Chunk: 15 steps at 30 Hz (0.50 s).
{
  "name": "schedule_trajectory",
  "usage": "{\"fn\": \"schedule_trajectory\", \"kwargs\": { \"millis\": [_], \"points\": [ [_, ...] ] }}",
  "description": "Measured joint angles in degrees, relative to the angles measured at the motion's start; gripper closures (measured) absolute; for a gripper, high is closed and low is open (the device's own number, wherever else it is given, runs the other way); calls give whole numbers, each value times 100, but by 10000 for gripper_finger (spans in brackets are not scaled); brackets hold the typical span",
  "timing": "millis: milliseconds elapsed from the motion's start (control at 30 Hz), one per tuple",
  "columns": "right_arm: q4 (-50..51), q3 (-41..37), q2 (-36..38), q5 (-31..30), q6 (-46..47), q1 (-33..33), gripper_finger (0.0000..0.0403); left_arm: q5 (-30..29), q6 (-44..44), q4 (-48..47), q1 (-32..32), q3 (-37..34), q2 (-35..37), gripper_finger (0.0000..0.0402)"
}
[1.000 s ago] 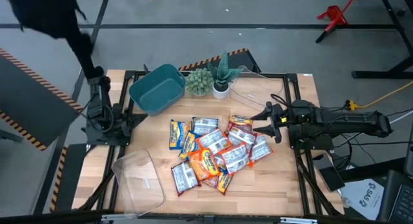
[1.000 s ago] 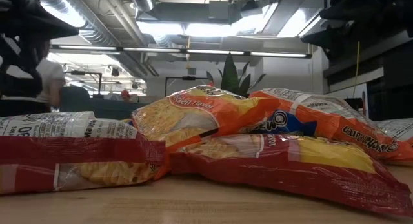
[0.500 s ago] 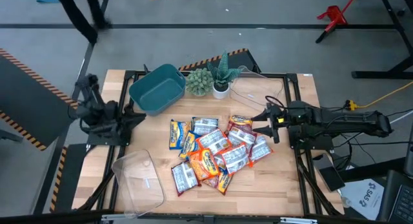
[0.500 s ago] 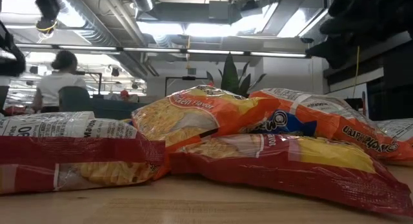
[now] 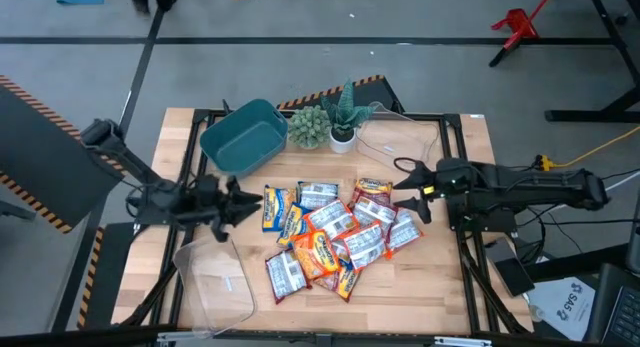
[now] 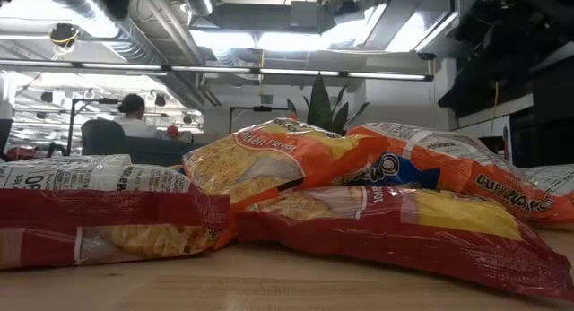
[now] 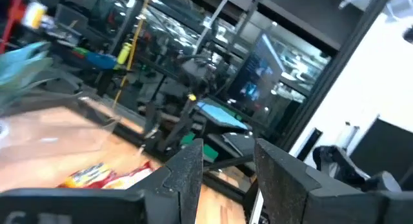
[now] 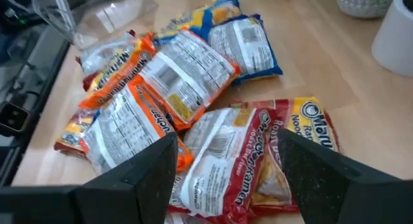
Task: Sort Maruchan noodles
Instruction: Put the orange noodle pack into the bottom transparent bin
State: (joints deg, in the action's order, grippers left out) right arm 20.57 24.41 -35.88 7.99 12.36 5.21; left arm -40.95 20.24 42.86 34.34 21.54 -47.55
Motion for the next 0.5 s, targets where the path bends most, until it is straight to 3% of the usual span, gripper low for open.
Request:
{"fn": "schedule_trajectory", "kwargs": {
  "millis": [133, 367, 500],
  "points": [
    [5, 431, -518, 8, -61, -76, 150, 760, -246, -474, -449, 814, -669, 268],
    [558, 1216, -1748, -711, -337, -864, 150, 1474, 9, -3166, -1016, 2516, -1577, 269],
    [547, 1518, -2343, -752, -345, -1241, 150, 1944, 51, -3914, -1296, 3024, -1931, 269]
  ]
}}
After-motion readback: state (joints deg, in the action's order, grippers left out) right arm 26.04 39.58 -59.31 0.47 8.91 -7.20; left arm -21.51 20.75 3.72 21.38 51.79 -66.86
